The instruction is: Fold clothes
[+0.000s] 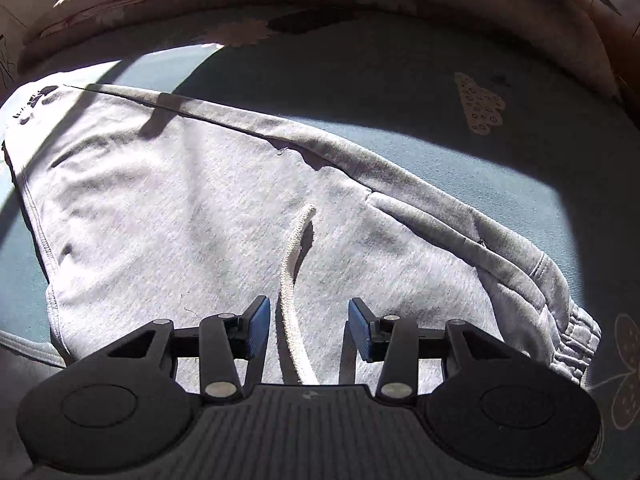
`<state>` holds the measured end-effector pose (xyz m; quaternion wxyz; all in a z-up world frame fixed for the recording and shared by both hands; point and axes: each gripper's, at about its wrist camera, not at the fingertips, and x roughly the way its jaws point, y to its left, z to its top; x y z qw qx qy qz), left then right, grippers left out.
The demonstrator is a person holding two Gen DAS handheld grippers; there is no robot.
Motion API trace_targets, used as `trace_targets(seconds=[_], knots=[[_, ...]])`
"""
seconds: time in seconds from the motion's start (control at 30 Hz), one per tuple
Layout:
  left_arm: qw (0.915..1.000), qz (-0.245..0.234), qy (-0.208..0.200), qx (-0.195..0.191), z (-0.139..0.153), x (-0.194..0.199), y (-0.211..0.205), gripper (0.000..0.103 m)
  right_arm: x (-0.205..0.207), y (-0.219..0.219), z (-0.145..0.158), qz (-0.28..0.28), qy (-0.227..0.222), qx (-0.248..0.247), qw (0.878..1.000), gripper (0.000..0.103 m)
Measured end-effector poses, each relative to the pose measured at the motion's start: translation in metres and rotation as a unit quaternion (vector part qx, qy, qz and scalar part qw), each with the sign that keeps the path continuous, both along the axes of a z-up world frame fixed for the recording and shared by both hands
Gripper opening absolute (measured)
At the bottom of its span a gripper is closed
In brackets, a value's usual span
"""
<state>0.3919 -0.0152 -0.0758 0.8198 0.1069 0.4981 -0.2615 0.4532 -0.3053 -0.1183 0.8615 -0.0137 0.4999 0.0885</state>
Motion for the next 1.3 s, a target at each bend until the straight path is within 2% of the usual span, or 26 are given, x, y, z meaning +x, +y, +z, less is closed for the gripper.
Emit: trace_targets(seconds=[0.03, 0.07, 0.17, 0.27, 0.33, 0.4, 0.47, 0.5, 0.57, 0.6, 0.67, 0.73, 0.8, 0.87, 0.93, 0.97, 1.03, 1.07, 1.1, 1.13, 1.17, 1.2, 1.23, 1.3], knots=[[1.0000, -0.005, -0.001, 0.002, 0.001, -0.005, 0.000, 0.082, 0.000, 0.001, -0.002, 0.003, 0.005, 0.007, 1.000, 0.022], [0.9999, -0.011, -0.003, 0.005, 0.002, -0.011, 0.000, 0.082, -0.004, 0.002, 0.000, 0.007, 0.003, 0.009, 1.000, 0.003], [0.9997, -0.023, -0.008, 0.009, 0.005, -0.027, 0.000, 0.082, -0.023, 0.011, 0.020, 0.026, -0.007, 0.039, 0.999, 0.003], [0.9993, -0.036, -0.004, 0.004, 0.006, -0.041, -0.003, 0.082, -0.049, 0.027, 0.043, 0.073, -0.009, 0.096, 0.993, 0.004], [0.9986, -0.053, -0.003, 0.005, 0.006, -0.051, -0.008, 0.082, -0.062, 0.042, 0.044, 0.107, 0.018, 0.111, 0.988, 0.018], [0.9976, -0.070, -0.001, 0.006, 0.005, -0.060, -0.013, 0.082, -0.077, 0.058, 0.042, 0.123, 0.036, 0.089, 0.988, 0.032], [0.9954, -0.095, -0.003, 0.008, 0.005, -0.072, -0.018, 0.082, -0.095, 0.065, 0.046, 0.117, 0.039, 0.057, 0.991, 0.032], [0.9937, -0.111, -0.008, 0.012, 0.004, -0.078, -0.021, 0.082, -0.104, 0.063, 0.050, 0.102, 0.037, 0.053, 0.993, 0.033], [0.9899, -0.139, -0.017, 0.020, 0.002, -0.091, -0.027, 0.082, -0.135, 0.050, 0.056, 0.037, 0.044, 0.058, 0.997, 0.039], [0.9886, -0.148, -0.018, 0.021, 0.001, -0.096, -0.029, 0.082, -0.153, 0.043, 0.059, 0.001, 0.049, 0.059, 0.997, 0.043], [0.9876, -0.155, -0.015, 0.019, -0.001, -0.104, -0.032, 0.082, -0.190, 0.027, 0.059, -0.069, 0.066, 0.062, 0.994, 0.044], [0.9868, -0.161, -0.015, 0.016, -0.003, -0.113, -0.037, 0.082, -0.233, 0.010, 0.052, -0.158, 0.096, 0.086, 0.979, 0.045], [0.9839, -0.176, -0.023, 0.021, -0.004, -0.124, -0.043, 0.082, -0.273, -0.006, 0.041, -0.237, 0.122, 0.116, 0.957, 0.045], [0.9763, -0.212, -0.037, 0.026, -0.005, -0.140, -0.053, 0.081, -0.303, -0.015, 0.028, -0.291, 0.133, 0.122, 0.939, 0.045], [0.9640, -0.258, -0.054, 0.033, -0.008, -0.161, -0.065, 0.080, -0.314, -0.016, 0.023, -0.287, 0.128, 0.092, 0.945, 0.045], [0.9574, -0.279, -0.060, 0.040, -0.010, -0.171, -0.072, 0.078, -0.318, -0.015, 0.021, -0.272, 0.123, 0.072, 0.952, 0.045], [0.9479, -0.308, -0.066, 0.047, -0.014, -0.188, -0.086, 0.071, -0.311, -0.004, 0.024, -0.157, 0.103, 0.006, 0.982, 0.045], [0.9442, -0.319, -0.065, 0.050, -0.016, -0.197, -0.095, 0.071, -0.307, 0.001, 0.026, -0.098, 0.093, -0.027, 0.990, 0.045], [0.9415, -0.326, -0.065, 0.053, -0.018, -0.205, -0.103, 0.071, -0.304, 0.006, 0.027, -0.034, 0.083, -0.060, 0.994, 0.045], [0.9395, -0.330, -0.069, 0.060, -0.020, -0.212, -0.112, 0.071, -0.301, 0.013, 0.027, 0.042, 0.077, -0.090, 0.992, 0.045], [0.9377, -0.333, -0.073, 0.067, -0.023, -0.220, -0.122, 0.071, -0.300, 0.018, 0.027, 0.109, 0.069, -0.118, 0.985, 0.045], [0.9361, -0.336, -0.074, 0.073, -0.025, -0.226, -0.131, 0.071, -0.300, 0.023, 0.027, 0.180, 0.060, -0.145, 0.971, 0.046], [0.9353, -0.336, -0.076, 0.082, -0.029, -0.232, -0.139, 0.071, -0.302, 0.028, 0.025, 0.261, 0.048, -0.170, 0.949, 0.048], [0.9349, -0.330, -0.079, 0.106, -0.038, -0.242, -0.155, 0.071, -0.308, 0.031, 0.019, 0.368, 0.029, -0.204, 0.907, 0.049]])
